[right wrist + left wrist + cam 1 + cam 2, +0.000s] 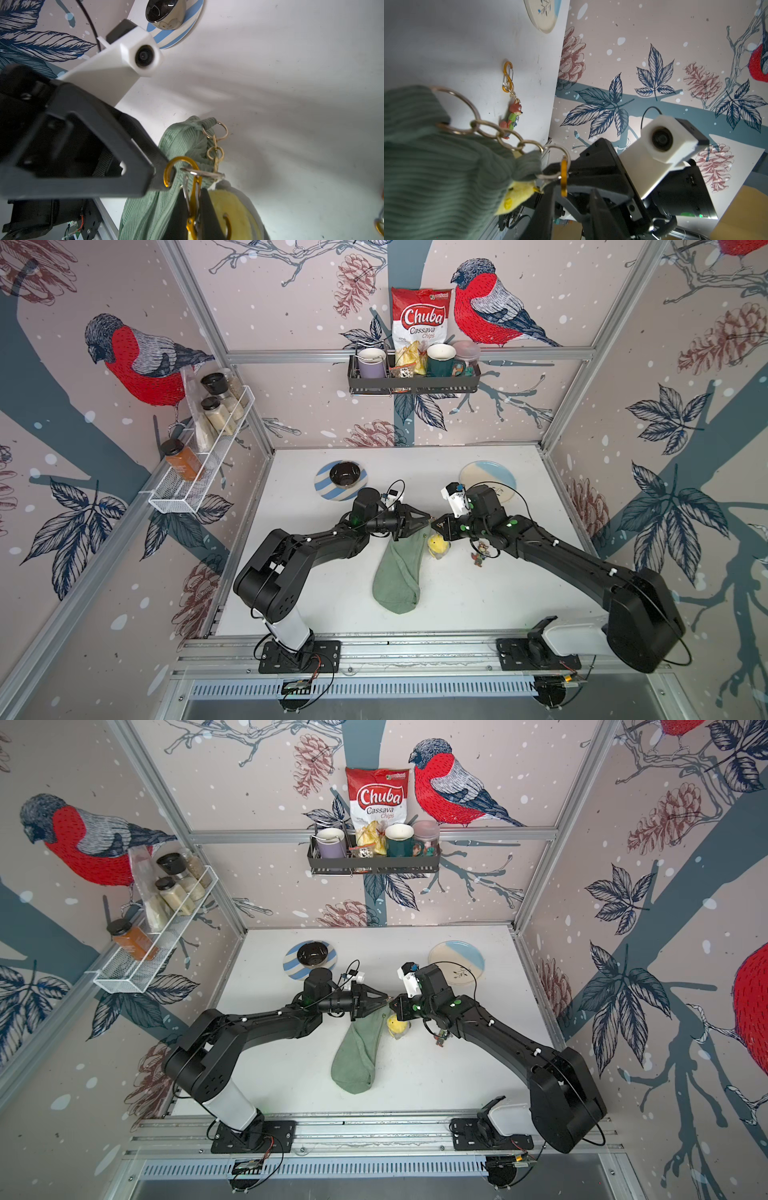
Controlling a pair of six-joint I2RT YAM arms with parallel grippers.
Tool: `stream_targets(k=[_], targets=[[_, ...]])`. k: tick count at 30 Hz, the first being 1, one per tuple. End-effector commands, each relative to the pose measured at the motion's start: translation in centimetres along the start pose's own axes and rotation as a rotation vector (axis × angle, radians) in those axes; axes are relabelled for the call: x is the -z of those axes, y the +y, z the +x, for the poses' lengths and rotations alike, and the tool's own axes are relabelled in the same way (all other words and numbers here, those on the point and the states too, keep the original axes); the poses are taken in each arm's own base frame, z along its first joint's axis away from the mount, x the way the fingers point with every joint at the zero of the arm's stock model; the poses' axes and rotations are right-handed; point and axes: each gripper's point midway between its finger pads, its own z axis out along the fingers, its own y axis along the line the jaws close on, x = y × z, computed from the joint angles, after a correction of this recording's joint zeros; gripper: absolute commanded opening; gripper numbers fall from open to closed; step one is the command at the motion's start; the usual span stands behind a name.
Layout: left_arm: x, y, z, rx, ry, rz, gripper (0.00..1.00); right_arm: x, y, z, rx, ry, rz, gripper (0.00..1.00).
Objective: Remove the decoration from the bag
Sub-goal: Remove the decoration item from the bag.
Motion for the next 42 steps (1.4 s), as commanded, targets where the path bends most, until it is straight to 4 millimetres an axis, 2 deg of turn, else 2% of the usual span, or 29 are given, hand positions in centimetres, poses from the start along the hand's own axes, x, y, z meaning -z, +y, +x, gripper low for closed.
stream_targets(k=[1,4,7,9,12,17,21,25,29,31,32,35,40,42], targets=[[1.2,-0.9,-0.5,-0.073,0.0,-0.016,0.43,-0.2,-0.7,0.1,0.014,0.003,0.04,0.0],[2.4,-0.4,-1.4,-0.124,-0.024,-0.098,0.52,-0.2,-0.9,0.5,0.052,0.025,0.06,0.0],[2.3,0.0,-2.1,-0.183,-0.016,-0.195,0.57,-0.3,-0.4,0.7,0.09,0.045,0.054,0.0],[1.4,0.1,-2.5,-0.209,0.003,-0.216,0.59,-0.2,0.1,1.0,0.123,0.061,0.043,0.0],[-0.4,1.6,-2.6,-0.195,0.03,-0.226,0.61,0.0,1.0,1.7,0.174,0.093,0.013,0.0],[-4.4,1.4,-2.0,-0.118,0.071,-0.078,0.64,0.7,1.8,2.1,0.234,0.094,-0.027,0.0],[-6.1,0.9,-1.4,-0.041,0.093,0.038,0.63,0.7,2.0,2.3,0.253,0.098,-0.04,0.0],[-6.1,1.0,-0.6,-0.032,0.115,0.054,0.51,0.5,1.3,2.5,0.26,0.111,-0.007,0.0],[-5.4,0.0,-0.4,-0.012,0.117,0.115,0.2,0.7,0.6,2.6,0.252,0.121,0.017,0.0],[-4.7,-0.5,-1.3,0.011,0.087,0.153,0.03,0.9,0.5,2.8,0.237,0.133,0.024,0.0],[-4.2,-0.5,-2.0,0.024,0.06,0.163,0.0,1.1,0.4,3.0,0.222,0.141,0.03,0.0],[-2.9,-0.3,-3.4,0.017,-0.015,0.156,0.0,1.6,0.4,3.8,0.159,0.164,0.04,0.0],[-2.7,-0.9,-3.2,-0.038,-0.045,0.126,0.0,1.0,-1.2,5.1,0.006,0.216,0.127,0.0],[-2.6,-0.7,-3.0,-0.043,-0.055,0.114,0.0,0.4,-1.2,4.9,-0.06,0.207,0.13,0.0]])
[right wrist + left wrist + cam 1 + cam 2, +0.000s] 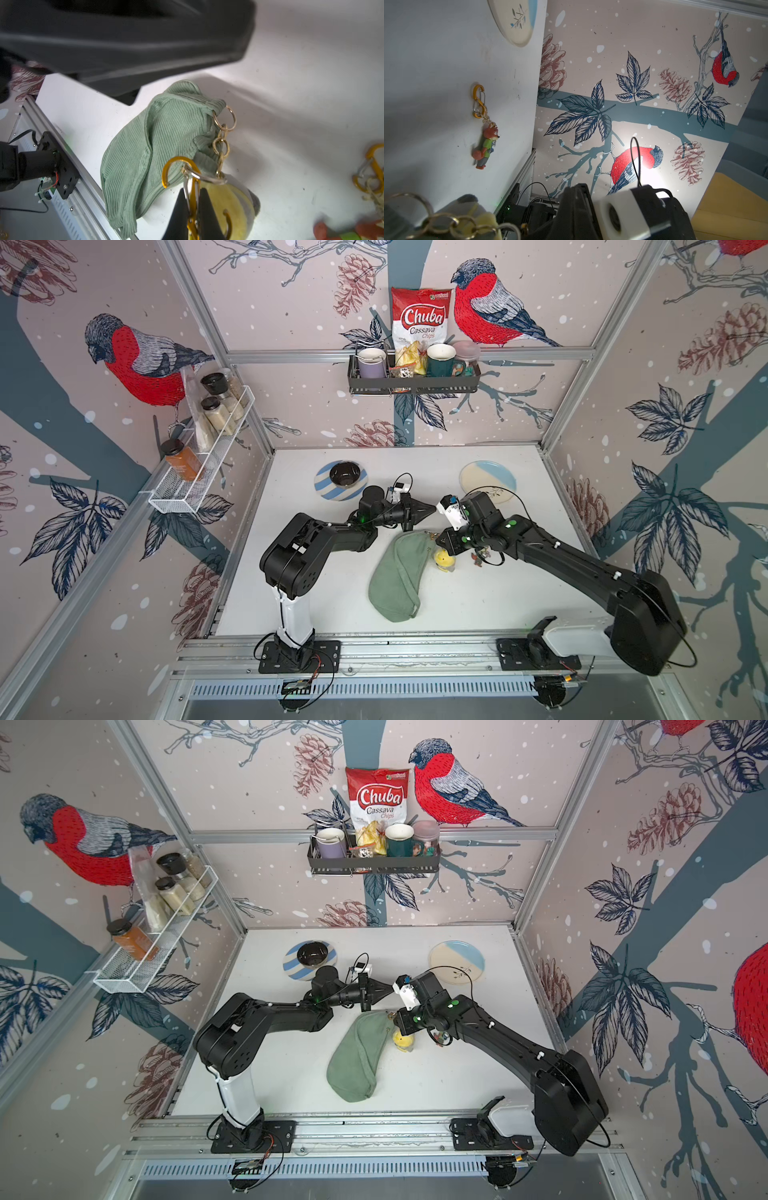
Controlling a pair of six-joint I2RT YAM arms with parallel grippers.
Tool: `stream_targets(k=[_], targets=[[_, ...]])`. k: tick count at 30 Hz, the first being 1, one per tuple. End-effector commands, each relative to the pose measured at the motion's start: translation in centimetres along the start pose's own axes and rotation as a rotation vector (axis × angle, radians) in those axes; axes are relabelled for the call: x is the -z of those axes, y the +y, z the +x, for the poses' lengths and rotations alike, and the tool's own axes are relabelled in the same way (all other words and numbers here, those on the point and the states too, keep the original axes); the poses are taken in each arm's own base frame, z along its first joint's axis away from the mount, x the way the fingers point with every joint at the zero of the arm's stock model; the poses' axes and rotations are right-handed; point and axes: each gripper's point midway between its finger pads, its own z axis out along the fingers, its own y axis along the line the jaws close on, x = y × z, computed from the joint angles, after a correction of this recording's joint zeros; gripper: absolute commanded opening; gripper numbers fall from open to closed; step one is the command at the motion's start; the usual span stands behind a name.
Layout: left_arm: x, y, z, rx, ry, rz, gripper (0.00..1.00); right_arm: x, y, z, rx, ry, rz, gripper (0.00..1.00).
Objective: Remove the decoration from the bag
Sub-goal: Remove the decoration item from the bag.
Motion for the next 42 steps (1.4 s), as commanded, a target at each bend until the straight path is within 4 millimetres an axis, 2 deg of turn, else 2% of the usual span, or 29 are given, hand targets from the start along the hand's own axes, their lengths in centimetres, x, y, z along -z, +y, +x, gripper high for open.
stream_targets(k=[1,5,6,7,9,11,12,14,18,22,25,26,29,32,35,37,40,42], targets=[[0.1,0.2,-0.1,-0.044,-0.03,-0.014,0.0,-0.6,-0.3,-0.2,-0.159,0.001,0.018,0.0],[0.7,1.0,-0.1,-0.049,-0.047,-0.05,0.0,-0.7,-1.3,-1.4,-0.297,-0.007,0.116,0.0],[1.2,1.5,0.0,-0.063,-0.052,-0.085,0.06,-0.5,-1.4,-1.3,-0.321,0.001,0.14,0.0],[1.9,3.0,0.1,-0.067,-0.057,-0.168,0.16,-0.2,-1.5,-1.2,-0.331,0.006,0.162,0.0],[4.1,5.5,0.6,-0.191,-0.068,-0.411,0.34,0.0,-1.8,-0.1,-0.351,0.047,0.197,0.0],[6.2,7.3,1.4,-0.372,-0.023,-0.687,0.43,-0.2,-3.0,2.1,-0.366,0.128,0.251,0.0],[6.9,8.1,1.6,-0.423,0.005,-0.765,0.46,-0.3,-3.8,3.1,-0.381,0.159,0.275,0.0],[7.0,9.0,1.6,-0.422,0.011,-0.788,0.48,-0.4,-4.9,4.2,-0.424,0.197,0.274,0.0],[5.4,10.3,1.4,-0.4,-0.022,-0.759,0.5,-0.8,-6.3,4.2,-0.455,0.26,0.312,0.0],[4.1,10.5,1.2,-0.424,-0.036,-0.756,0.56,-1.8,-8.4,4.6,-0.447,0.327,0.425,0.0],[4.5,12.0,1.4,-0.419,-0.019,-0.808,0.66,-2.7,-10.5,5.9,-0.431,0.397,0.534,0.0],[5.2,13.1,1.8,-0.415,0.001,-0.856,0.67,-3.2,-10.9,6.4,-0.43,0.416,0.556,0.0],[6.8,15.4,2.7,-0.423,0.033,-0.977,0.65,-3.5,-11.0,6.4,-0.423,0.412,0.567,0.0],[7.3,17.4,3.7,-0.421,0.051,-1.072,0.6,-3.5,-10.2,5.7,-0.394,0.405,0.578,0.0],[6.8,19.0,4.3,-0.347,0.02,-1.061,0.43,-3.4,-9.6,4.8,-0.358,0.376,0.608,0.0],[6.9,18.4,3.7,-0.338,-0.032,-1.027,0.26,-3.4,-10.1,4.6,-0.36,0.356,0.638,0.0],[8.0,14.9,1.6,-0.343,-0.156,-0.932,0.0,-3.2,-10.7,4.5,-0.352,0.33,0.675,0.0],[9.0,11.5,0.2,-0.359,-0.258,-0.848,0.0,-3.2,-11.0,4.6,-0.346,0.335,0.685,0.0]])
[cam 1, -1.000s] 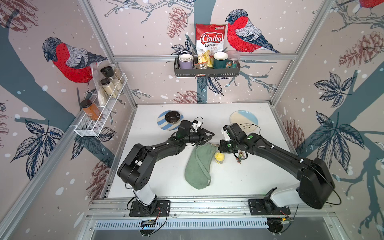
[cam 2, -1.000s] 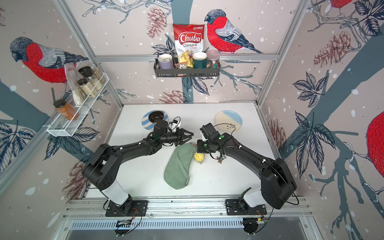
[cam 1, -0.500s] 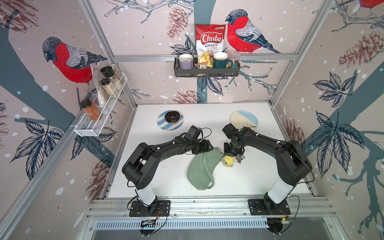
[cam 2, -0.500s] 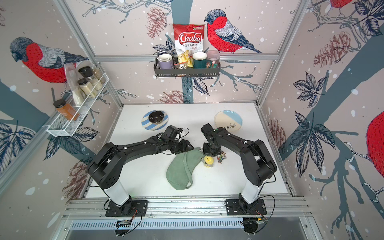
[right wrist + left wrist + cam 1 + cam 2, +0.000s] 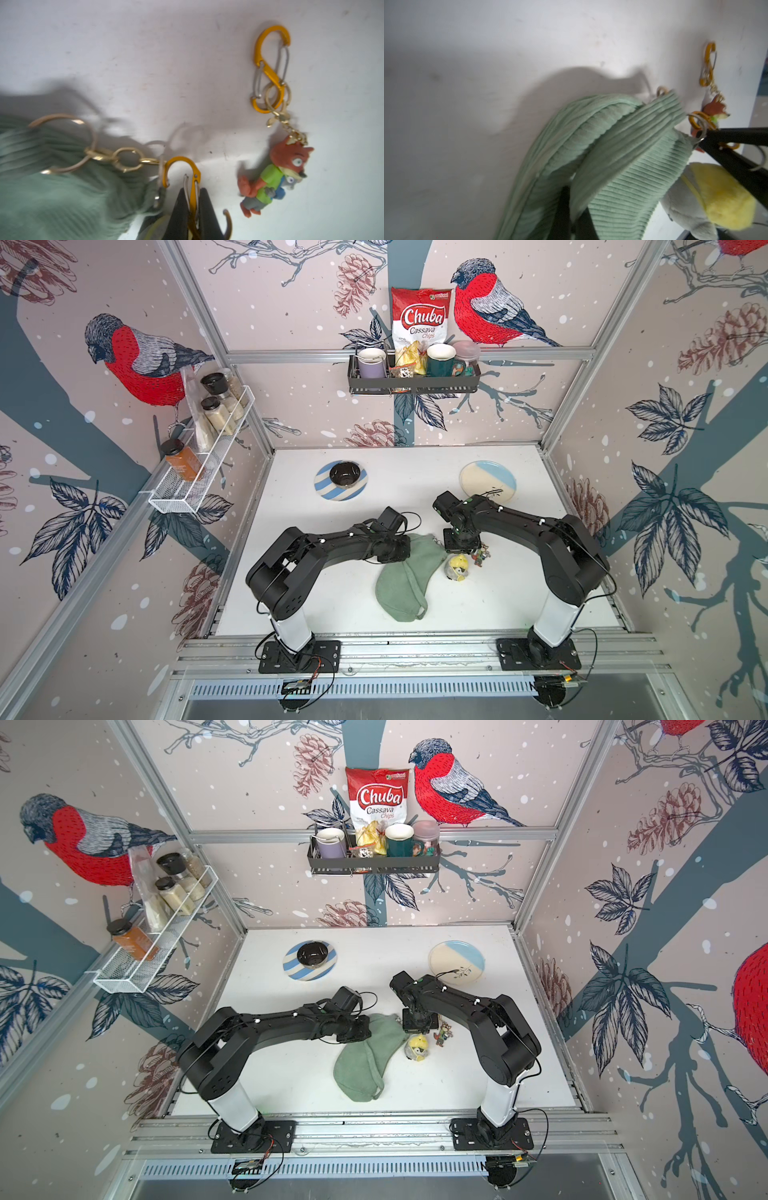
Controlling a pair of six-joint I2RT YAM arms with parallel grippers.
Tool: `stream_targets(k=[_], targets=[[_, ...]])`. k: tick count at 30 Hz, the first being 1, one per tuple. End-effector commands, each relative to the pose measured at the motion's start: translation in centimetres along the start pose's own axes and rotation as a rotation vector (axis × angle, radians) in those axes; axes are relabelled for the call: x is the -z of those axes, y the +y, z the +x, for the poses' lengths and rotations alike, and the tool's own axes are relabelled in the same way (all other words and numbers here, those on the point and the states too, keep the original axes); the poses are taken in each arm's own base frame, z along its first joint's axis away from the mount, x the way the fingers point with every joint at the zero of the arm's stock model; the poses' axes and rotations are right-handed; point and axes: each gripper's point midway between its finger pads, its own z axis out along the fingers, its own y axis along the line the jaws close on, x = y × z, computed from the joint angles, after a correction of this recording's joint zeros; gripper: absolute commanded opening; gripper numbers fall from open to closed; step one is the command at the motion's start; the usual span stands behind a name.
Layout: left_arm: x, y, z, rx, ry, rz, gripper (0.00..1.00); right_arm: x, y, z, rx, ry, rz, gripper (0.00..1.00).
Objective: Remove the decoration from the bag
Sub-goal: Remove the decoration item from the bag.
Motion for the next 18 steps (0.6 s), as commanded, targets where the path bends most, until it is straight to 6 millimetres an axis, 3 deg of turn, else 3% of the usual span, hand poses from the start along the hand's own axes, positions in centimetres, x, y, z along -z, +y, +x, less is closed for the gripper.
stream_targets(k=[1,3,5,11,14,18], targets=[[4.1,-1.4,-4.0,0.065,-0.181,0.087,0.0,-0.3,-1.2,-0.3,-0.01,-0.02,0.067,0.0],[6.6,-2.4,-5.3,0.051,-0.247,0.114,0.0,-0.6,-1.0,-0.5,-0.017,-0.027,0.054,0.0],[7.7,-3.2,-5.4,0.029,-0.251,0.133,0.0,-0.7,-0.2,-0.8,-0.029,-0.046,0.005,0.0],[6.7,-2.6,-3.7,-0.011,-0.136,0.118,0.0,0.4,2.3,-2.6,-0.074,-0.128,-0.149,0.0],[6.1,-2.4,-3.9,-0.036,-0.082,0.092,0.32,0.9,3.2,-3.7,-0.09,-0.149,-0.205,0.0],[8.7,-1.9,-4.1,-0.08,-0.093,-0.003,0.55,1.6,4.2,-3.4,-0.111,-0.16,-0.258,0.0]])
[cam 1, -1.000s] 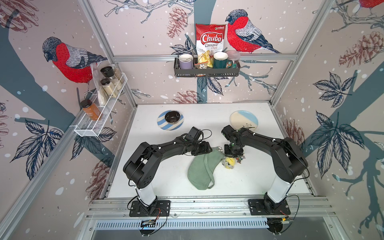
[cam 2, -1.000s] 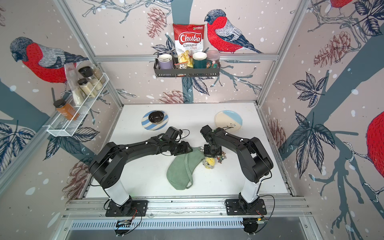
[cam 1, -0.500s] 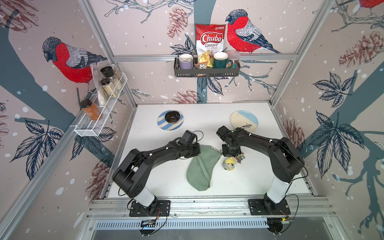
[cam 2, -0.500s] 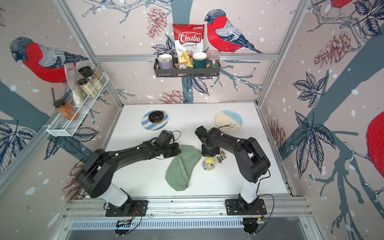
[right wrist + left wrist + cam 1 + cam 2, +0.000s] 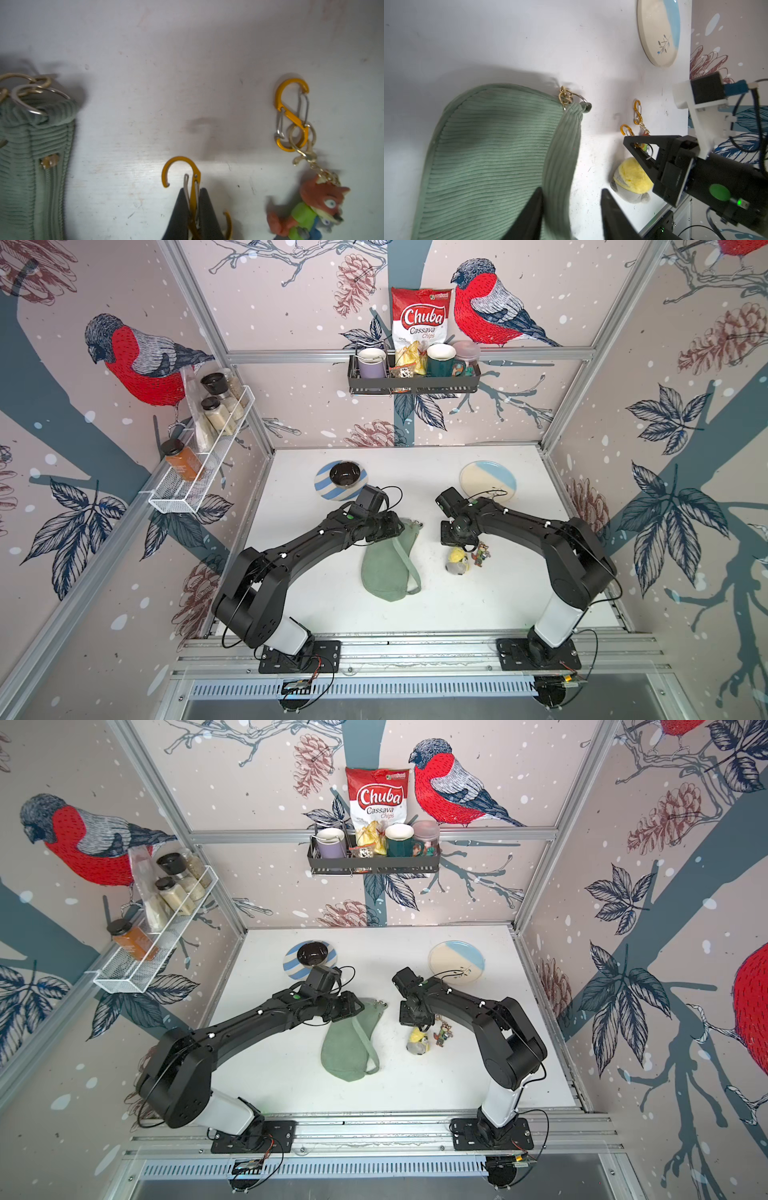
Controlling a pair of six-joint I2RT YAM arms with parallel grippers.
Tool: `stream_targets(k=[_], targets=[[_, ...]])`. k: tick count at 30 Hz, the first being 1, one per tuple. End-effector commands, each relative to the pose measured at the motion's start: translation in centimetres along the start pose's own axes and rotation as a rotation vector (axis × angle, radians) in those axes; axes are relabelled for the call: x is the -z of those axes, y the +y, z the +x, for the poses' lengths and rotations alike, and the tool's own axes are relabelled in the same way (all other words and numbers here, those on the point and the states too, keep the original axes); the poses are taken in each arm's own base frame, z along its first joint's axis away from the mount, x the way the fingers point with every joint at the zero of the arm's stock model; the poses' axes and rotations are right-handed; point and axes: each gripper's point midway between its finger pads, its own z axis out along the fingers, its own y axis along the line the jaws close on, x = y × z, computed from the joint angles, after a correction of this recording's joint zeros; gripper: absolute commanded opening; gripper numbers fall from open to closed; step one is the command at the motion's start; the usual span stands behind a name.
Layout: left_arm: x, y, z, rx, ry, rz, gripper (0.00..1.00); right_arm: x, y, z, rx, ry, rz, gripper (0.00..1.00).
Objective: Remove the decoration from the bag
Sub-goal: Remove the decoration item from the bag, then move the bag to the center of the board.
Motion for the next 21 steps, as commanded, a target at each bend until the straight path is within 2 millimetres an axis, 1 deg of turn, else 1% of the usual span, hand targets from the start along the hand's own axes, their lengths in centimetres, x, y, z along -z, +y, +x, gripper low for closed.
stream_targets(k=[1,3,5,6,8,9,10,12,14,16,17,19,20,21], targets=[[2.5,2.0,0.9,-0.057,0.028,-0.127,0.59,0.8,1.6,0.2,-0.041,-0.022,-0.087,0.0],[3.8,3.4,1.6,-0.052,0.038,-0.198,0.61,2.2,2.1,0.7,-0.034,-0.05,-0.138,0.0],[4.5,5.7,2.5,-0.036,0.052,-0.29,0.65,3.8,2.9,1.4,-0.01,-0.069,-0.188,0.0],[4.5,7.2,3.2,-0.023,0.058,-0.338,0.68,4.7,3.3,1.6,0.001,-0.08,-0.21,0.0],[3.5,9.5,3.9,0.023,0.04,-0.371,0.75,6.5,4.2,2.1,0.026,-0.098,-0.254,0.0],[2.7,10.3,4.0,0.047,0.028,-0.366,0.76,7.4,4.9,2.3,0.043,-0.11,-0.28,0.0],[1.6,10.6,3.8,0.057,0.009,-0.339,0.76,8.4,5.4,2.4,0.057,-0.122,-0.299,0.0],[-0.4,10.2,2.8,0.054,-0.023,-0.293,0.76,10.2,6.7,2.5,0.082,-0.139,-0.348,0.0],[-2.7,9.1,1.6,0.037,-0.046,-0.235,0.75,11.7,8.2,2.5,0.098,-0.139,-0.404,0.0],[-5.4,6.8,0.8,-0.008,-0.043,-0.179,0.74,12.5,9.7,2.5,0.103,-0.133,-0.454,0.0],[-6.7,5.1,0.8,-0.043,-0.028,-0.147,0.73,12.9,10.3,2.4,0.102,-0.136,-0.48,0.0],[-9.1,2.0,1.4,-0.099,0.013,-0.082,0.73,13.2,11.1,1.9,0.087,-0.144,-0.506,0.0],[-10.2,0.7,1.8,-0.117,0.038,-0.053,0.72,13.3,11.1,1.5,0.077,-0.154,-0.505,0.0],[-11.1,-0.3,2.4,-0.126,0.061,-0.026,0.72,13.4,11.0,1.2,0.064,-0.166,-0.503,0.0]])
